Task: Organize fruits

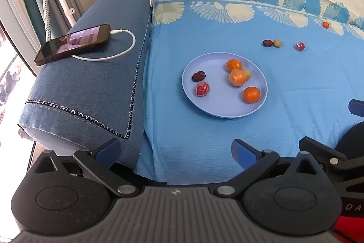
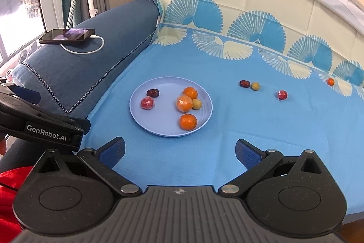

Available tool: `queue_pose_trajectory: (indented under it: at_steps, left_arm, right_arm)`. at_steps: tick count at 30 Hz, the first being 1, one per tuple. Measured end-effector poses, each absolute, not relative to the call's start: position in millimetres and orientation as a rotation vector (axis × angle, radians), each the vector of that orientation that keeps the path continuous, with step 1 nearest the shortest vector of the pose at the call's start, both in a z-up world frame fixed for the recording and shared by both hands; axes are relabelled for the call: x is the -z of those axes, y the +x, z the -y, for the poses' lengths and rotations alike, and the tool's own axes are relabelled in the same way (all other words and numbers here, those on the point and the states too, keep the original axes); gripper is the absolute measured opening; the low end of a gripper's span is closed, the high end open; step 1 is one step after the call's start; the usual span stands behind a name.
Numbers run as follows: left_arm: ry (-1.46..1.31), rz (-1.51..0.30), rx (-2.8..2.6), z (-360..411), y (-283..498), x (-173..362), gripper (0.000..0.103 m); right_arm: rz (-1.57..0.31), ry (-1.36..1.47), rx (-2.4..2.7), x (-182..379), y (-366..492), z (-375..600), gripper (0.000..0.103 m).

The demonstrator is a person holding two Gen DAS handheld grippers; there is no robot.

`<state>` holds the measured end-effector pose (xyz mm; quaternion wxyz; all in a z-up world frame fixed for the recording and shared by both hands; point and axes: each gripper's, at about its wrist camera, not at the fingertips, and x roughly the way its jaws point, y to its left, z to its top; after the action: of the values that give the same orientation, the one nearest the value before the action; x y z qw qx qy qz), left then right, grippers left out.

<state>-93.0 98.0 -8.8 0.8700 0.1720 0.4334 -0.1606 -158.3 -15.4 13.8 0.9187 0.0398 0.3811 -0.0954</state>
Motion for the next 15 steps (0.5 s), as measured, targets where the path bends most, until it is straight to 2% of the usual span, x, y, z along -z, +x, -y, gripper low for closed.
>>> queue_pose_trajectory:
  at_steps: [8,15]
  left_arm:
    - [0.391,-0.944,0.347,-74.2,-79.4,13.6,0.103]
    - [0.434,-0.965,0.397,-18.7,-54.8,15.9,0.103]
  right_arm:
    - [-0.791,0.161,0.236,-1.0,-152.3,41.6,0.102]
    - [-0.791,0.255,0.370,16.1,-153.4,103.9,0.102]
